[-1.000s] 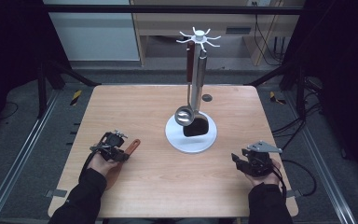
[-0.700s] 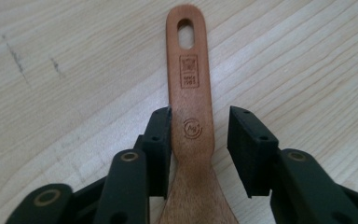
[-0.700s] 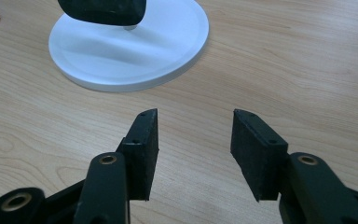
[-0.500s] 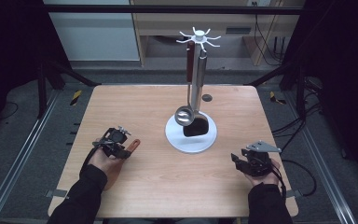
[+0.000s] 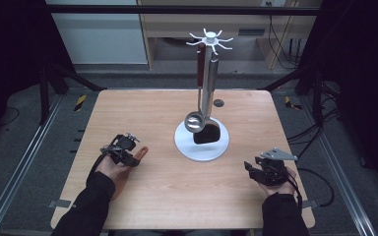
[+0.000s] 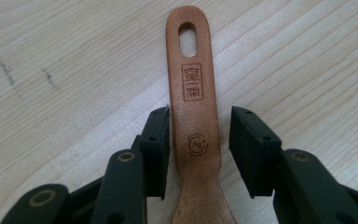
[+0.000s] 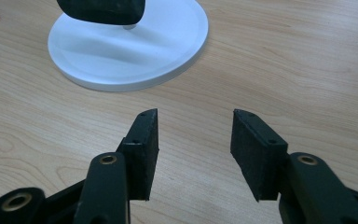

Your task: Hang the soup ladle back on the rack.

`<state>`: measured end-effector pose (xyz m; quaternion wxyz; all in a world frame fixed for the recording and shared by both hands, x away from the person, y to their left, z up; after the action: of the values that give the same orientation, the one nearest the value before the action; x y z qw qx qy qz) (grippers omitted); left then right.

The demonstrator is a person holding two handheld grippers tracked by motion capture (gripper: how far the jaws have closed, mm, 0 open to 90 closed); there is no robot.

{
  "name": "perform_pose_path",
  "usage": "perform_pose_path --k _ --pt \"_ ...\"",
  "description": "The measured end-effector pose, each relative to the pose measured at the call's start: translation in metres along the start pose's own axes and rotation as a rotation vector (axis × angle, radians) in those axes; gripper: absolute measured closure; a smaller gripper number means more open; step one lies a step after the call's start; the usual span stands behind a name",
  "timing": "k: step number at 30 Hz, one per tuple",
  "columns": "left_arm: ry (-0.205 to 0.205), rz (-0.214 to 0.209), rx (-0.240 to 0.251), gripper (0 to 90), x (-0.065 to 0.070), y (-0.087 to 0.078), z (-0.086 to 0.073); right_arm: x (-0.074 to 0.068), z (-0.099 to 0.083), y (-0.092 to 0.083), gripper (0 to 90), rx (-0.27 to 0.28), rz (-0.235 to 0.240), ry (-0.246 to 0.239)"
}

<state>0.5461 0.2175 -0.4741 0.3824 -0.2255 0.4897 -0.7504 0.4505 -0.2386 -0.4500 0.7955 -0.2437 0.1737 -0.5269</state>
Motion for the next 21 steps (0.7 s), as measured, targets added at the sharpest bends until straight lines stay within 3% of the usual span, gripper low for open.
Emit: perform_pose_path --k 12,21 --pt "-0.013 -0.013 -0.018 63.1 -0.0009 0.0032 0.0002 0.0001 0.0001 0.0001 51.8 -0.002 0.001 0.004" --pt "0.000 -0.016 -0.048 63.1 -0.0015 0.0031 0.0027 -0.0005 0.0003 0.0002 51.7 -0.003 0.003 0.006"
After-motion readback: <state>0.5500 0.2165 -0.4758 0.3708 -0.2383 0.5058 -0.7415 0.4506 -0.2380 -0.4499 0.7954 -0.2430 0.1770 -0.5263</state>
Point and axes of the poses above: each handheld gripper's, and its own axes: y roughly forward along the jaws, z roughly out of its top, x roughly to its right, the point moved 1 cm from there along y, roughly forward along the jaws, and after that the axes turned 3 degrees about x, right-handed, at the moved point
